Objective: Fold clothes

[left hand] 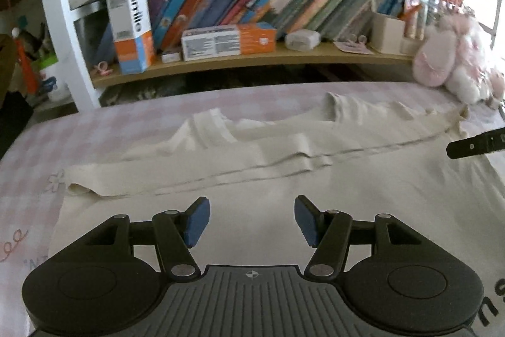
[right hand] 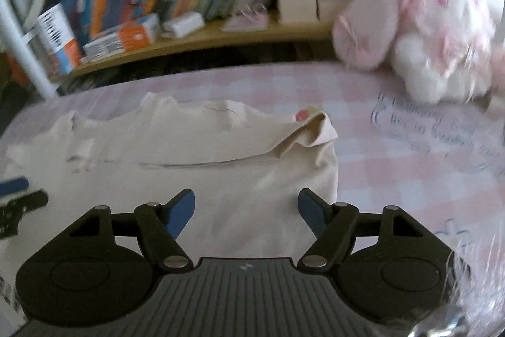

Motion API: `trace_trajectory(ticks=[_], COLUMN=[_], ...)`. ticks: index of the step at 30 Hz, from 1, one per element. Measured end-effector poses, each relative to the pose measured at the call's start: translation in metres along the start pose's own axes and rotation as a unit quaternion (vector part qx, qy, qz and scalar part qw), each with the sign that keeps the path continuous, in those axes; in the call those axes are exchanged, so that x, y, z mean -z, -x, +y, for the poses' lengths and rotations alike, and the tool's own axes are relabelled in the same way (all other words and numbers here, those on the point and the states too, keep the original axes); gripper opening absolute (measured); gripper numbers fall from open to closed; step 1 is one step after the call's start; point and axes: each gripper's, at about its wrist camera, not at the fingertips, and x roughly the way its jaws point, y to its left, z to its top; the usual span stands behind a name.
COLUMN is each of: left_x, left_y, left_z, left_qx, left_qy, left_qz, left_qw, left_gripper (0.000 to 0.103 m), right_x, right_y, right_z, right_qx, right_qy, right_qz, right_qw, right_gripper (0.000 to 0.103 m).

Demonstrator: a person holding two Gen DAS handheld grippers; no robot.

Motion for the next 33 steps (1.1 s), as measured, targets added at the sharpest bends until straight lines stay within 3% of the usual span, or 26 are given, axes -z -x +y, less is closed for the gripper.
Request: trace_trajectory(ticks=[8,11,16,20,24,27,31,33], left_x=[0.004,0.004,0.002,-0.007,-0.019,-0.035,-0.063,-0.07], left_y=[-0.01,-0.009,-0.014,-0.025,-0.041,-0.059,-0.074,-0.065], left_z=[0.023,0.031,0.05,0.053,0.042,0.049,0.085,0.105], left_qx=[-0.008,-0.013,-0.015,-0.013,-0.008,-0.015,-0.087,-0.107], left_qy=[0.007,0.004,0.015,0.021,0.011,0.028,0.097,0.141], left_qz=[0.013,0.015,0.022,0.02,0.021,0.025,0.018,-0.008], left_qw=[0.9999,0.9998,0.9995,0.9995,0.9997,0.9992,0.9913,0.9842], left_gripper=[0.06,0.06,0.06,0.059,0.06,0.063,0.062,0.057], right_x=[-0.058,-0.094,-0.095,-0.042,0.013,0.03,0.031,0.031], right_y=[-0.04,-0.057,-0.03,-0.005,0.004,0.002,0.005,0.007], right_z=[-0.01,-0.022,-0.01,0.03,0.076,0.091,0.077,0.076], right_qx=[-0.028,0.025,0.075,0.046,0.027,0.031,0.029,0.029], right_qy=[-0.048,-0.088,-0.032,0.064,0.15,0.159,0.119,0.123], right_qz=[0.01,-0.021,-0.072,-0.072,-0.053,-0.041,-0.031,-0.027], right_qw=[0.998,0.996,0.994,0.994,0.987,0.986,0.992,0.992], right_gripper=[0.07,0.069,0.066,0.066,0.066,0.066,0.069,0.07])
